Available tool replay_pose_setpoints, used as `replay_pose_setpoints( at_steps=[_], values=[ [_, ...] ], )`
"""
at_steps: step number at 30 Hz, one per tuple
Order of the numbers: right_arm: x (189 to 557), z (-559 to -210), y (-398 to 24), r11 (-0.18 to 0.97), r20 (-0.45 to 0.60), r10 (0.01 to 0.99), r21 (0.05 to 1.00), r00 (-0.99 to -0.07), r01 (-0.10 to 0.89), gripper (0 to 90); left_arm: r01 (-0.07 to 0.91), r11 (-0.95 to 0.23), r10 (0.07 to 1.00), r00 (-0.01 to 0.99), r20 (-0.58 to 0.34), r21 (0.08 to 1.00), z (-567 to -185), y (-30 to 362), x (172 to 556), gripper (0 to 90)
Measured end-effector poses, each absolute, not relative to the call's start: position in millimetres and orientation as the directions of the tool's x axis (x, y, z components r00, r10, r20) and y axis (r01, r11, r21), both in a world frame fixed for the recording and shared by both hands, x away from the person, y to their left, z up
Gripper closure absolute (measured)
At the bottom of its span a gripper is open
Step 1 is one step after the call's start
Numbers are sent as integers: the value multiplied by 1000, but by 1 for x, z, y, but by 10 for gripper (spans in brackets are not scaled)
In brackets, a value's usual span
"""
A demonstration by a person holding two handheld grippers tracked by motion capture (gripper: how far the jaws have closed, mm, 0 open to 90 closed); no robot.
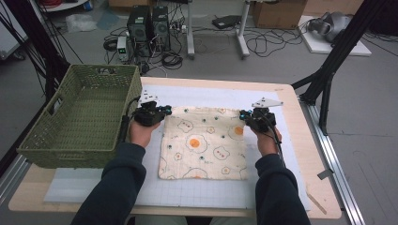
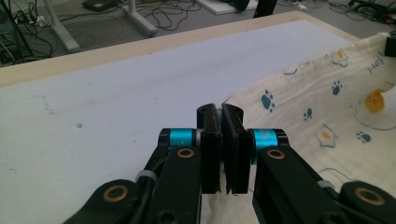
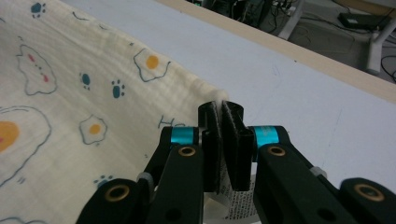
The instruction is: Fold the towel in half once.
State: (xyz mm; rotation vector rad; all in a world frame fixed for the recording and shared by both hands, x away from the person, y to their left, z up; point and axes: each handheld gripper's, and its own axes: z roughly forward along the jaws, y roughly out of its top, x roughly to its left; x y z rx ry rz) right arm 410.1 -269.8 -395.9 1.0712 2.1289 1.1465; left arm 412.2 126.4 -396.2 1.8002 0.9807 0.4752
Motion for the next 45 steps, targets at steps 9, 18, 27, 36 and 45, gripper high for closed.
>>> replay_pose_setpoints(
  at_steps=[9,18,27,36,45],
  values=[
    [373,-391,-272,331,-56,812,863,-581,381,863,384,-177,781,616,-108,906,-397,131,378,857],
    [338,-394,-269,344,-72,795,872,-602,349,862,351,-175,753,650,-105,920,-403,141,341,856],
    [313,-402,-271,361,-78,773,870,-630,335,858,342,-182,729,676,-107,922,-413,145,323,856],
    [295,-412,-278,352,-48,761,868,-647,350,855,318,-214,697,712,-84,924,-420,146,304,856],
    [278,-414,-278,383,-59,734,858,-676,342,855,316,-248,660,747,-79,916,-426,149,285,856]
  ],
)
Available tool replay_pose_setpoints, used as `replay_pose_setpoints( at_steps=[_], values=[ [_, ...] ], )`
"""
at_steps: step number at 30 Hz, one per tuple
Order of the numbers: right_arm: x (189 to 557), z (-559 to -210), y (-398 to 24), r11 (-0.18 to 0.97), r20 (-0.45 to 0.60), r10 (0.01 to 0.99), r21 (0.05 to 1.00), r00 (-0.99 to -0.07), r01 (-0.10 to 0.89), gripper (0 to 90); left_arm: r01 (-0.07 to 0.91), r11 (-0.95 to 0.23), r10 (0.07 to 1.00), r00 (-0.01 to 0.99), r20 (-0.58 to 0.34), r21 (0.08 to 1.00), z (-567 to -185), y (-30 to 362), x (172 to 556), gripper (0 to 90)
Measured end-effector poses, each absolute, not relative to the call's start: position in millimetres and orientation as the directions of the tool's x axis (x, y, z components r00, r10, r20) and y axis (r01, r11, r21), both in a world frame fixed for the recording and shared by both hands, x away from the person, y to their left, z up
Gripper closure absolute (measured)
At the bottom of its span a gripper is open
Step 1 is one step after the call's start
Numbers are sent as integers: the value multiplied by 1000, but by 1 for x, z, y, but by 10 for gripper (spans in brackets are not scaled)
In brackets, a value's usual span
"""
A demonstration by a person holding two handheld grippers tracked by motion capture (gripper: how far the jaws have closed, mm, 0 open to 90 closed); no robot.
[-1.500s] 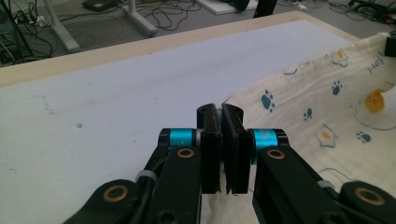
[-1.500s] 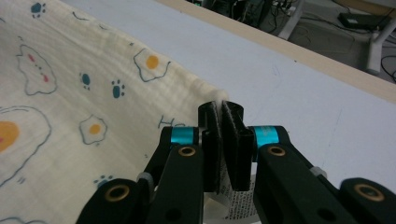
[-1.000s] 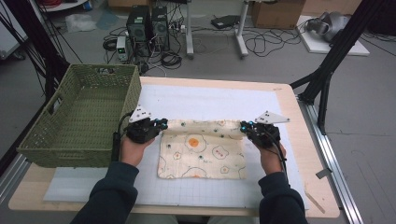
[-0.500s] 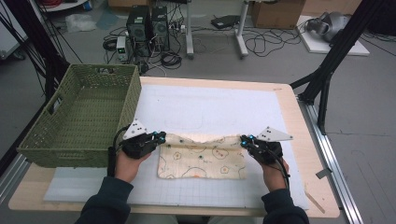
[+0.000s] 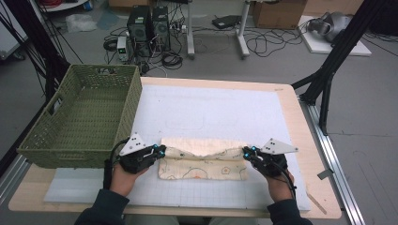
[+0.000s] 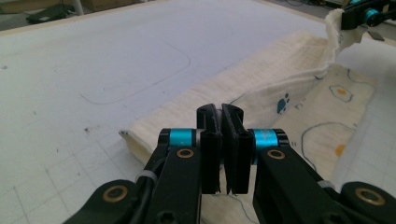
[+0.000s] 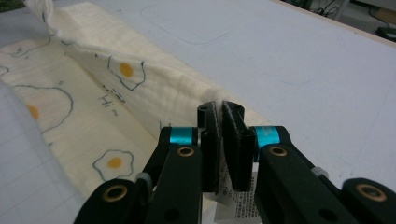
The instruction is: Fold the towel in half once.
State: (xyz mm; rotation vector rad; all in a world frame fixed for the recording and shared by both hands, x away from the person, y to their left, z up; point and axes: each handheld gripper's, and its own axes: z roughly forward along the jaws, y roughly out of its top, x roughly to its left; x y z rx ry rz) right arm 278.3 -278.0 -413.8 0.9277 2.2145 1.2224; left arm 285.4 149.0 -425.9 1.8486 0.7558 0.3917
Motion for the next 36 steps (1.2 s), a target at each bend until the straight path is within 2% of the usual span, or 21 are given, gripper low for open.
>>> replay_pose_setpoints(
  at_steps=[6,11,12,13,14,17,21,27,31,33,36],
  values=[
    [278,-418,-279,403,-56,722,845,-690,352,845,335,-265,651,754,-89,904,-431,151,283,853],
    [279,-420,-277,427,-38,695,825,-718,369,779,340,-289,627,773,-92,895,-434,150,281,843],
    [279,-420,-278,427,-41,693,828,-720,364,757,342,-279,627,773,-100,897,-434,150,281,826],
    [279,-419,-278,422,-33,690,830,-724,365,727,344,-254,627,770,-118,904,-433,151,282,774],
    [279,-418,-280,415,-27,691,833,-722,366,712,345,-234,629,767,-129,909,-432,152,282,676],
    [278,-414,-285,396,-21,703,842,-711,366,659,331,-180,642,753,-144,927,-427,157,283,549],
    [278,-412,-295,407,-48,738,828,-673,386,634,342,-156,675,722,-153,927,-426,162,286,528],
    [280,-407,-306,330,-35,803,858,-595,395,602,390,-141,723,668,-175,910,-426,163,298,506],
    [284,-404,-302,300,-27,812,876,-584,377,564,419,-139,733,653,-191,897,-425,160,310,461],
    [290,-405,-296,314,-31,807,868,-590,384,555,425,-132,748,635,-191,896,-424,157,318,425],
    [303,-411,-286,351,-46,801,844,-597,405,558,439,-123,762,617,-199,890,-423,154,329,424]
  ],
)
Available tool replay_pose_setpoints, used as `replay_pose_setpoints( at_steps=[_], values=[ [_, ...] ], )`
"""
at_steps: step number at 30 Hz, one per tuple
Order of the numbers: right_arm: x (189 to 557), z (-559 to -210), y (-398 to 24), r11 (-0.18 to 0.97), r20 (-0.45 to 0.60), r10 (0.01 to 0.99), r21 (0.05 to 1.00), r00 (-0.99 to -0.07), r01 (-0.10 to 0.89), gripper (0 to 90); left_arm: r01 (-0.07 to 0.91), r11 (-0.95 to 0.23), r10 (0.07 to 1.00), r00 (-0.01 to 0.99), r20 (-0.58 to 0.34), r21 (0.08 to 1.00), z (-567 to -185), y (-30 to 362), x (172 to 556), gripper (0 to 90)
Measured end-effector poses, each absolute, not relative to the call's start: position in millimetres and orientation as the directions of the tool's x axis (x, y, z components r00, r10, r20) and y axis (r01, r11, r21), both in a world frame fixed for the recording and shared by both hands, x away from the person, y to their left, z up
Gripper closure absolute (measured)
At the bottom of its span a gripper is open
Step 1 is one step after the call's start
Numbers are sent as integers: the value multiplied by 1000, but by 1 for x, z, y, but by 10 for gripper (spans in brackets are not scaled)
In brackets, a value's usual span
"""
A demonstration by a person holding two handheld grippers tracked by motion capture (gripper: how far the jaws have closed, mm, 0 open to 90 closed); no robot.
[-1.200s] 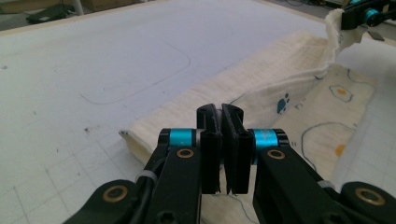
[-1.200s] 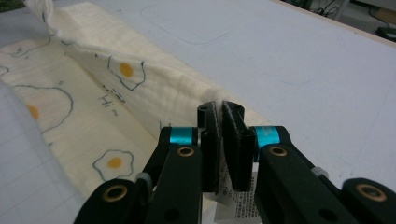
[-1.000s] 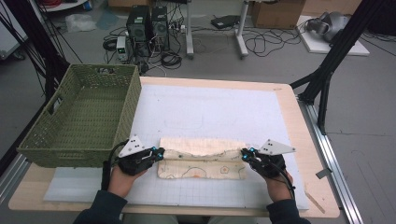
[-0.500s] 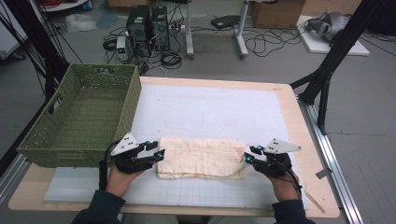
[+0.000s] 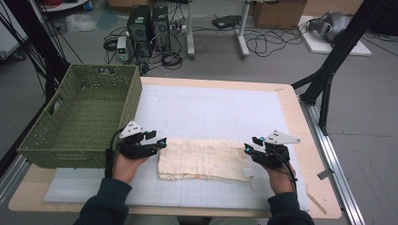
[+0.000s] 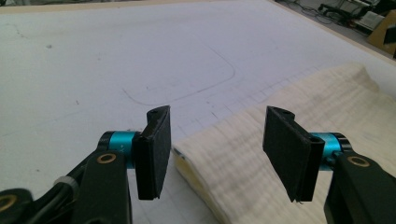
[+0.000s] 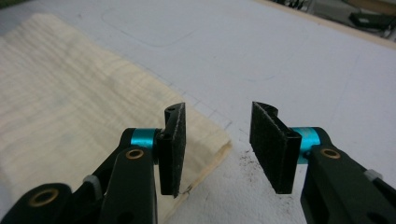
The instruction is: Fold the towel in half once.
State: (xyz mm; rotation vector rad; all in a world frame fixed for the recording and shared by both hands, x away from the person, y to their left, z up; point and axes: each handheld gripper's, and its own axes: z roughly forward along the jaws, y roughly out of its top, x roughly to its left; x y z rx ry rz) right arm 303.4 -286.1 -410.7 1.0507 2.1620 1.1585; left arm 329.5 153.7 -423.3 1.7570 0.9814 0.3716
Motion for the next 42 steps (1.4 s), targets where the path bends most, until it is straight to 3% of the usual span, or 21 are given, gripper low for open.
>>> replay_pose_setpoints(
  at_steps=[9,18,22,23,24,25,30,42],
  values=[
    [342,-433,-276,356,-8,822,787,-569,503,535,495,-191,786,594,-170,847,-433,139,355,487],
    [351,-445,-268,416,5,792,726,-610,547,558,552,-290,783,606,-138,782,-448,134,360,541],
    [352,-446,-271,396,55,780,728,-623,560,678,529,-305,784,612,-106,792,-452,134,356,630],
    [352,-446,-271,393,63,776,730,-628,559,733,526,-310,777,620,-108,792,-451,136,356,676],
    [352,-446,-271,394,81,761,730,-644,558,793,523,-312,762,637,-119,793,-452,137,357,826],
    [352,-446,-270,393,93,755,728,-649,562,850,522,-315,762,637,-117,792,-451,136,357,852],
    [353,-443,-270,447,14,731,745,-682,494,863,490,-262,782,612,-114,832,-448,139,359,866],
    [374,-427,-267,424,-82,793,786,-604,450,864,461,-191,841,532,-98,867,-436,133,382,866]
  ],
)
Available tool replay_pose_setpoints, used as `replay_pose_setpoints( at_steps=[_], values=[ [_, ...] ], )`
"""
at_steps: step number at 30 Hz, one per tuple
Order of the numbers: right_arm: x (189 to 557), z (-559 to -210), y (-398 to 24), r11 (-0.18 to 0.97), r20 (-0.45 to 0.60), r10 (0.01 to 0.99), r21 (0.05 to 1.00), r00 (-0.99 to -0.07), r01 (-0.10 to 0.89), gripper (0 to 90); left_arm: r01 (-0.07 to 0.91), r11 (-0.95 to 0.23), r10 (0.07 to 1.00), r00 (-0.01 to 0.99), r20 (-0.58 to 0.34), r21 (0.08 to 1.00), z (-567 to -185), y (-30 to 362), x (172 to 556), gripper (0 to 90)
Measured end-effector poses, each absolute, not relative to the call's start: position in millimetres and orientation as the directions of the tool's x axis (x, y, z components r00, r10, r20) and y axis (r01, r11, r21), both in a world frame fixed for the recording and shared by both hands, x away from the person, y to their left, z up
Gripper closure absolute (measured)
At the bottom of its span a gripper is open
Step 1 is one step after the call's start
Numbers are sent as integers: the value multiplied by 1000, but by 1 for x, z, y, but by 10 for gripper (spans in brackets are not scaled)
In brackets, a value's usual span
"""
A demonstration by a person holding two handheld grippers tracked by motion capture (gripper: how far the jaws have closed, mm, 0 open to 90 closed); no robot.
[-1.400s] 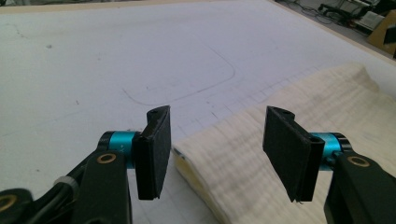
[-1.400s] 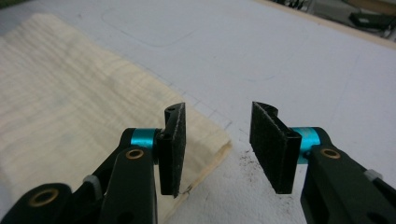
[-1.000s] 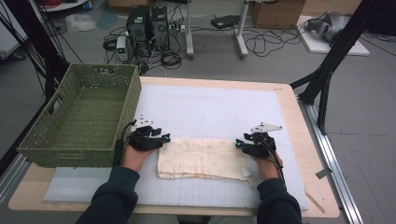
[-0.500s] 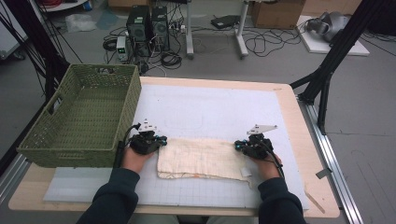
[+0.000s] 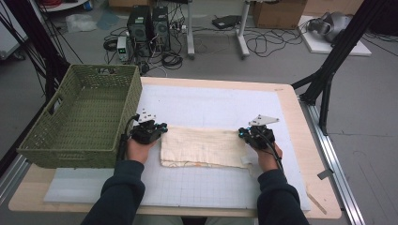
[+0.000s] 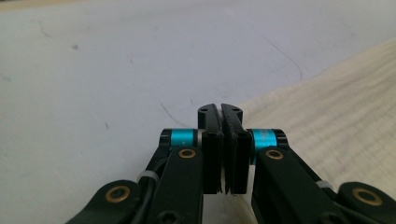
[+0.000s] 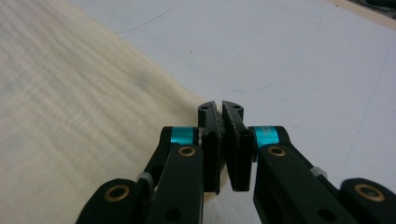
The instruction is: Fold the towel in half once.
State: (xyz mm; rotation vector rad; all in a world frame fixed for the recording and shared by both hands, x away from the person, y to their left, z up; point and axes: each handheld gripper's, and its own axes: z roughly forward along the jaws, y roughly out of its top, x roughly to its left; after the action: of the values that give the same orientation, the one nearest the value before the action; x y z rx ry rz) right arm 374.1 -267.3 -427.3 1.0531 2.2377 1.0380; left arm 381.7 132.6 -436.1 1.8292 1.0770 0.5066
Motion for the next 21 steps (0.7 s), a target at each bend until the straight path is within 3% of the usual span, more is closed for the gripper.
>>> replay_pose_setpoints(
  at_steps=[13,21],
  values=[
    [386,-436,-261,400,-84,825,785,-558,473,862,493,-165,850,510,-130,854,-441,133,394,865],
    [392,-438,-258,381,-81,841,791,-534,480,857,484,-192,852,514,-100,854,-439,133,402,864]
  ],
)
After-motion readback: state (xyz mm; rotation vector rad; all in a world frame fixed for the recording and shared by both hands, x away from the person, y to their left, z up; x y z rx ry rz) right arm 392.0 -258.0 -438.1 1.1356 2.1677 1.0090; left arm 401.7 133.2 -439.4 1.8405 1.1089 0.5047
